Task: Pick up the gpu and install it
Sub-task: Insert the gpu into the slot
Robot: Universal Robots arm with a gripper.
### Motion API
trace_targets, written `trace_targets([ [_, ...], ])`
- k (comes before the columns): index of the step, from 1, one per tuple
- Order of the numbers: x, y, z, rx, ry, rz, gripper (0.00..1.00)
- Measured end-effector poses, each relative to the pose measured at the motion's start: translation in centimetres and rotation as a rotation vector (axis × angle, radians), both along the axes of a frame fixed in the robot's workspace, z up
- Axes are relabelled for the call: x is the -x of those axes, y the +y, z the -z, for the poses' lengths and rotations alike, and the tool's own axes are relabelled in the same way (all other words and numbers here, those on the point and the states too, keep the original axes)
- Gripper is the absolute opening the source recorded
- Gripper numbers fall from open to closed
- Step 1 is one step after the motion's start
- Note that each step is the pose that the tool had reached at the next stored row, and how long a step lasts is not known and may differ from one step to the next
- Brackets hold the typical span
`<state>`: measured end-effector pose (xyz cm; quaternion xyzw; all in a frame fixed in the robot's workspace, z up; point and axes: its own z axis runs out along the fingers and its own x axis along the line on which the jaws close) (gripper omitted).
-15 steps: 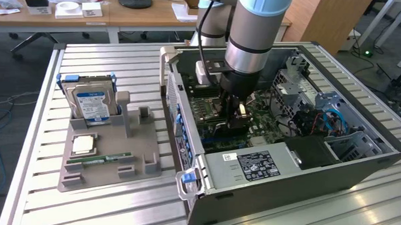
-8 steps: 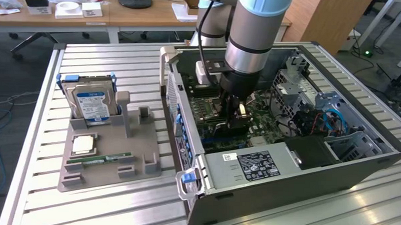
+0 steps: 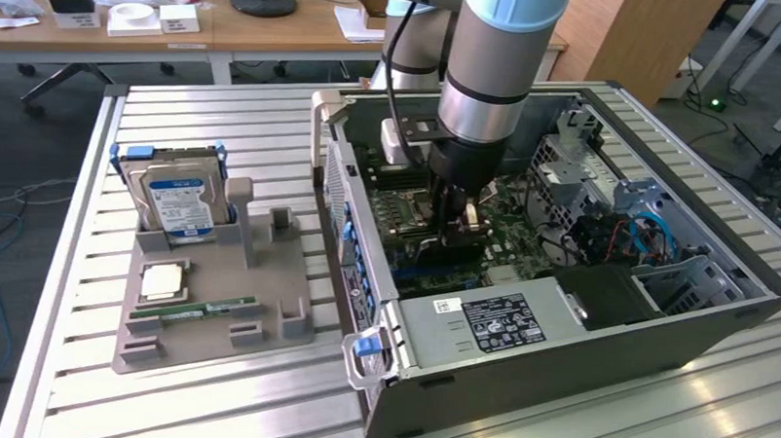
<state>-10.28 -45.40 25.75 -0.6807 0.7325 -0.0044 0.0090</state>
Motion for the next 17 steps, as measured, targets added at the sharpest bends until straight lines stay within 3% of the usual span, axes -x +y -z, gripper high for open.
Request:
trace_targets([
  [1, 0.0, 0.0, -0.01, 0.0003, 0.0001, 0.0, 0.35],
  [3, 0.0, 0.0, 0.0, -0.0001, 0.0001, 0.0, 0.35],
  [4, 0.0, 0.0, 0.0, -0.0001, 0.0001, 0.0, 0.29],
  [17, 0.01, -0.02, 0.08, -0.0002, 0.0, 0.0, 0.29],
])
